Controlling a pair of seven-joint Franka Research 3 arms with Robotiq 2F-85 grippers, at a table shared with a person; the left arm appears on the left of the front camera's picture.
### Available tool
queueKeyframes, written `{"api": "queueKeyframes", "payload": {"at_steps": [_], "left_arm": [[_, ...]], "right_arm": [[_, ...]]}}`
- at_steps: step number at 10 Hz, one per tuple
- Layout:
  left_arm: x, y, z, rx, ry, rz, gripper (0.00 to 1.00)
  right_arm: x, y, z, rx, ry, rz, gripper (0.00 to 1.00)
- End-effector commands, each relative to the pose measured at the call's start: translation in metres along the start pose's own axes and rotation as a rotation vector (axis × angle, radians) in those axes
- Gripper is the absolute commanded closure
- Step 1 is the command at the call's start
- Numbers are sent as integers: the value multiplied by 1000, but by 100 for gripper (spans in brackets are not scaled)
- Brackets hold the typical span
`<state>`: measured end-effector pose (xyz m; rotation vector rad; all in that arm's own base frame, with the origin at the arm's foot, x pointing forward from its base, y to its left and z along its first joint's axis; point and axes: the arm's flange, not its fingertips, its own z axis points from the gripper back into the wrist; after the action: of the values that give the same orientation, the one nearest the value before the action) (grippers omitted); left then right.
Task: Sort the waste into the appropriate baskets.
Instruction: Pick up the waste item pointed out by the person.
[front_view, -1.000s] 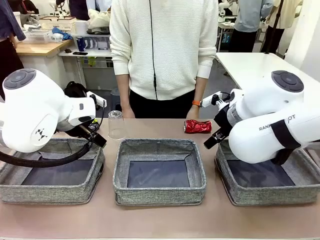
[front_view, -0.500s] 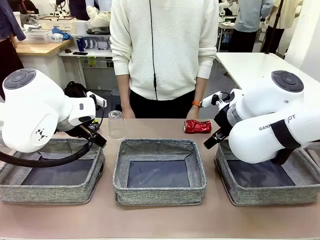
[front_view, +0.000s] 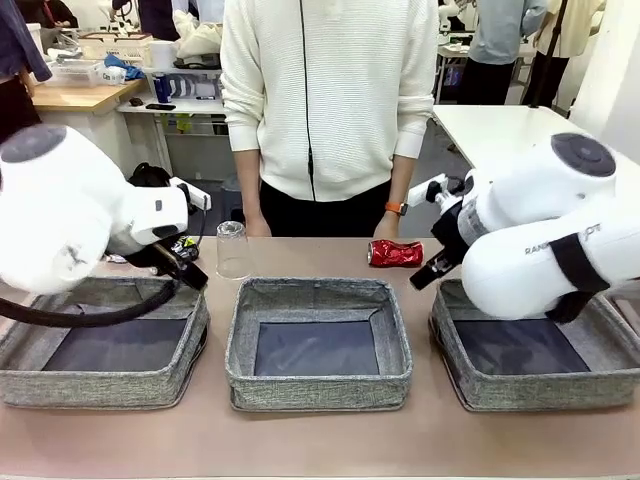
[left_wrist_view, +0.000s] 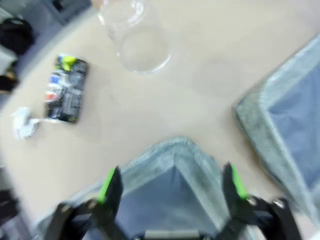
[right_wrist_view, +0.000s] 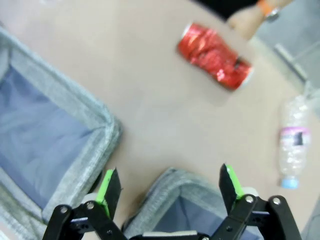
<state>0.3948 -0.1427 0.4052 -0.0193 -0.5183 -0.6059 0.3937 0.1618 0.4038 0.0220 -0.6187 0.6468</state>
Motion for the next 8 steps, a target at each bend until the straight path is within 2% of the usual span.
{"api": "queueKeyframes", "payload": {"at_steps": [1, 2, 3, 4, 5, 6, 7, 8], "left_arm": [[-31, 28, 150, 46, -69, 21, 0], [-50, 28, 190, 77, -163, 37, 0], [-63, 22, 207, 134, -203, 68, 0], [-64, 16, 188, 260, -272, 93, 0], [-12, 37, 189, 86, -156, 64, 0], [-22, 39, 231, 152, -232, 80, 0], [-21, 32, 209, -273, -114, -1, 0], [-26, 42, 208, -545, 0, 14, 0]], "right_arm": [[-13, -8, 119, -94, -40, 63, 0], [-23, -1, 154, -160, -61, 78, 0], [-38, 11, 174, -219, -68, 94, 0], [-48, 18, 164, -285, -82, 76, 0], [17, -16, 153, -156, -84, 71, 0], [13, -11, 186, -215, -96, 90, 0], [6, -13, 181, -66, -88, 17, 0], [-1, -19, 187, 145, -123, -158, 0]]}}
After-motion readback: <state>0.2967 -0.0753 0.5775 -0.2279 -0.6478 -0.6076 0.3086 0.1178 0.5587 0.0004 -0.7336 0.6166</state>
